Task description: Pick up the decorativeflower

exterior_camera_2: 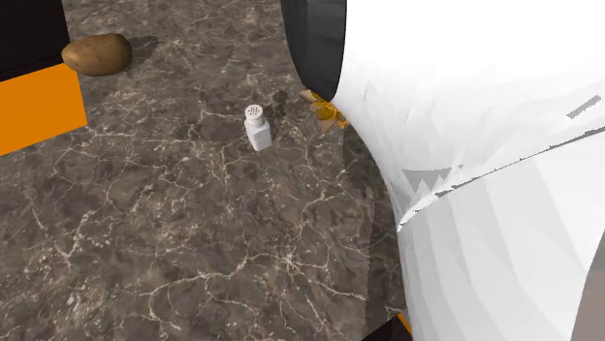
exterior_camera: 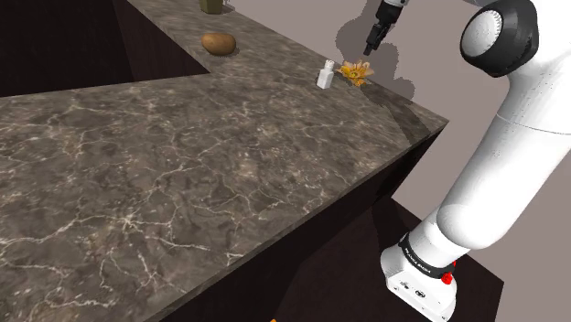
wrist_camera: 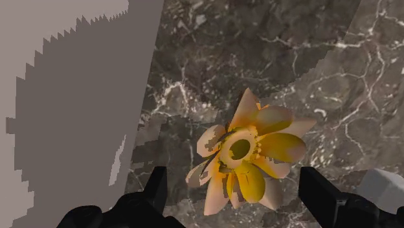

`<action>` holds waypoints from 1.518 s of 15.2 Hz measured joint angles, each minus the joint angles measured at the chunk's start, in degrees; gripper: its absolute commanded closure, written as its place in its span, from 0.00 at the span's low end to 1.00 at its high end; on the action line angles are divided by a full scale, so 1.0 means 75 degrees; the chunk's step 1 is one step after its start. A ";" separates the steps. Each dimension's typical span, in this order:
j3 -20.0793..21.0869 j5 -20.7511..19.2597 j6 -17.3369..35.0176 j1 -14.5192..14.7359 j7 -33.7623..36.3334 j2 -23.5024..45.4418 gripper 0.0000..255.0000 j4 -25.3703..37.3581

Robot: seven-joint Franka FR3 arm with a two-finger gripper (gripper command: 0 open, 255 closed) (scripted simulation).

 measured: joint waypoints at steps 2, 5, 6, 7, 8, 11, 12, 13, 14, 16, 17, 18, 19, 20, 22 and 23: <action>-0.0009 0.0176 -0.0051 -0.0157 -0.0203 0.0321 0.00 0.0310; 0.0004 0.0207 0.0205 -0.0159 -0.0251 0.0379 0.00 0.0100; 0.0008 0.0199 0.0321 -0.0140 -0.0248 0.0361 0.00 -0.0032; 0.0010 0.0199 0.0410 -0.0135 -0.0259 0.0358 0.00 -0.0125; 0.0016 0.0199 0.0524 -0.0120 -0.0254 0.0359 0.00 -0.0239; 0.0017 0.0176 0.0692 -0.0094 -0.0257 0.0306 1.00 -0.0453; 0.0017 0.0175 0.0705 -0.0092 -0.0257 0.0303 1.00 -0.0466; 0.0010 0.0172 0.0723 -0.0094 -0.0257 0.0285 1.00 -0.0456; 0.0010 0.0170 0.0732 -0.0091 -0.0254 0.0272 1.00 -0.0456; 0.0011 0.0175 0.0747 -0.0092 -0.0259 0.0272 1.00 -0.0463; 0.0010 0.0179 0.0750 -0.0095 -0.0265 0.0272 1.00 -0.0465; 0.0012 0.0182 0.0743 -0.0096 -0.0264 0.0281 1.00 -0.0451; 0.0013 0.0183 0.0748 -0.0094 -0.0260 0.0283 1.00 -0.0449; 0.0010 0.0177 0.0738 -0.0093 -0.0260 0.0272 1.00 -0.0451; 0.0011 0.0184 0.0580 -0.0107 -0.0261 0.0303 1.00 -0.0315; 0.0011 0.0182 0.0483 -0.0110 -0.0251 0.0305 1.00 -0.0226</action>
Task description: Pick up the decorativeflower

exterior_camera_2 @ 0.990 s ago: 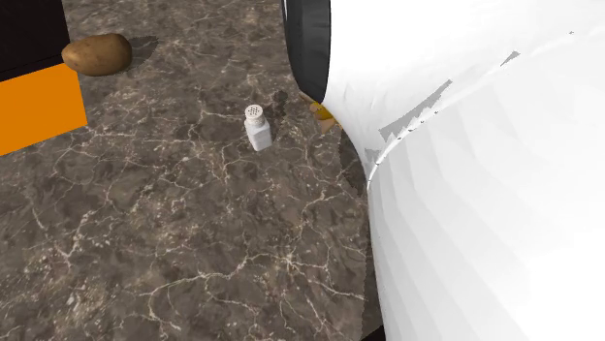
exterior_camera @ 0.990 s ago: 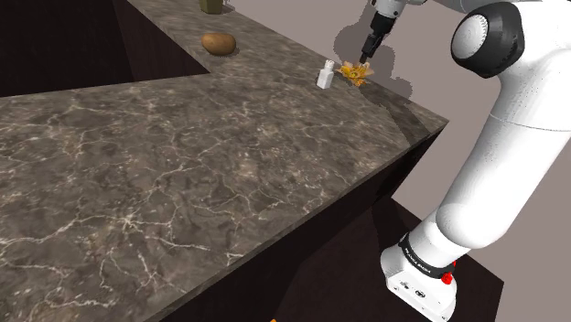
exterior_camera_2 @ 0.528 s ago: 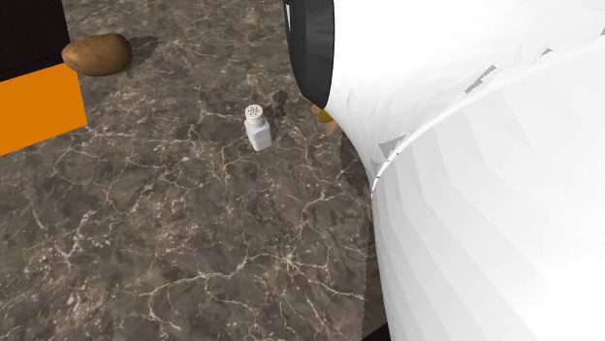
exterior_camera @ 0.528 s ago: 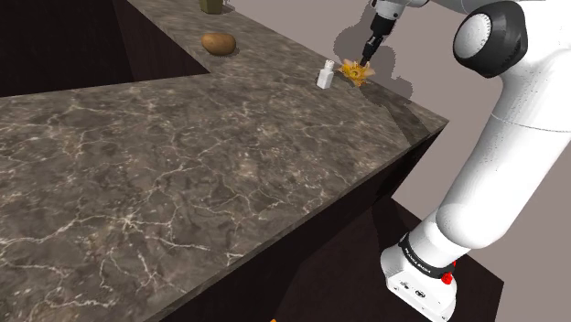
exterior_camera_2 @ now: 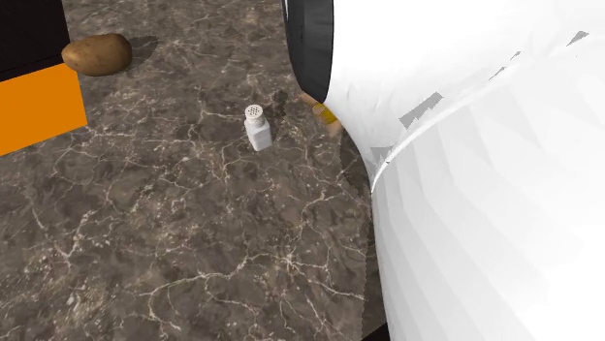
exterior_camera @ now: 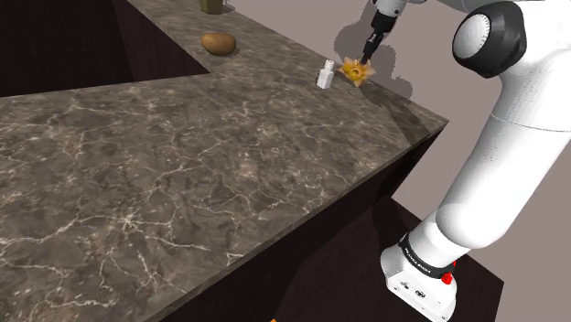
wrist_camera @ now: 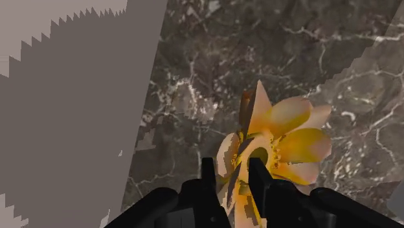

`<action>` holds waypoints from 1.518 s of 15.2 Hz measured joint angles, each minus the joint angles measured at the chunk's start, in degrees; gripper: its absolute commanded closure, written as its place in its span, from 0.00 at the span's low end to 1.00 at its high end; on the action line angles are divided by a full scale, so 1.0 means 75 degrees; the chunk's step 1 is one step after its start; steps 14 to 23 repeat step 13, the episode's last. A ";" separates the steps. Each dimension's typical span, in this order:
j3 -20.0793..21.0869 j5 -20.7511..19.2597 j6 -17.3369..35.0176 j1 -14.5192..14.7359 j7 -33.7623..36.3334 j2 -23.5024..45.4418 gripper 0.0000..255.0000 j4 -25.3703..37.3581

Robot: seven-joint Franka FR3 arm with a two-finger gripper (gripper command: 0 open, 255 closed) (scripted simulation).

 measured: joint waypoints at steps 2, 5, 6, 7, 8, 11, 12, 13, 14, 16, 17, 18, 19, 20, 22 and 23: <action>-0.0005 0.0021 -0.0211 -0.0035 -0.0006 0.0048 1.00 0.0246; -0.0015 0.0071 -0.0577 -0.0108 -0.0015 0.0156 1.00 0.0705; -0.0020 0.0088 -0.0700 -0.0138 -0.0026 0.0188 1.00 0.0855; -0.0021 0.0094 -0.0805 -0.0148 -0.0016 0.0203 1.00 0.0974; -0.0024 0.0109 -0.0916 -0.0171 -0.0020 0.0232 1.00 0.1111; -0.0027 0.0187 -0.1290 -0.0266 -0.0029 0.0379 1.00 0.1620; -0.0027 0.0239 -0.1435 -0.0327 -0.0045 0.0478 1.00 0.1856; -0.0026 0.0257 -0.1524 -0.0348 -0.0042 0.0515 1.00 0.1976; -0.0026 0.0257 -0.1524 -0.0348 -0.0042 0.0515 1.00 0.1976; -0.0026 0.0257 -0.1524 -0.0348 -0.0042 0.0515 1.00 0.1976; -0.0026 0.0257 -0.1524 -0.0348 -0.0042 0.0515 1.00 0.1976; -0.0026 0.0257 -0.1524 -0.0348 -0.0042 0.0515 1.00 0.1976; -0.0026 0.0257 -0.1524 -0.0348 -0.0042 0.0515 1.00 0.1976; -0.0026 0.0257 -0.1524 -0.0348 -0.0042 0.0515 1.00 0.1976; -0.0026 0.0257 -0.1524 -0.0348 -0.0042 0.0515 1.00 0.1976; -0.0026 0.0257 -0.1524 -0.0348 -0.0042 0.0515 1.00 0.1976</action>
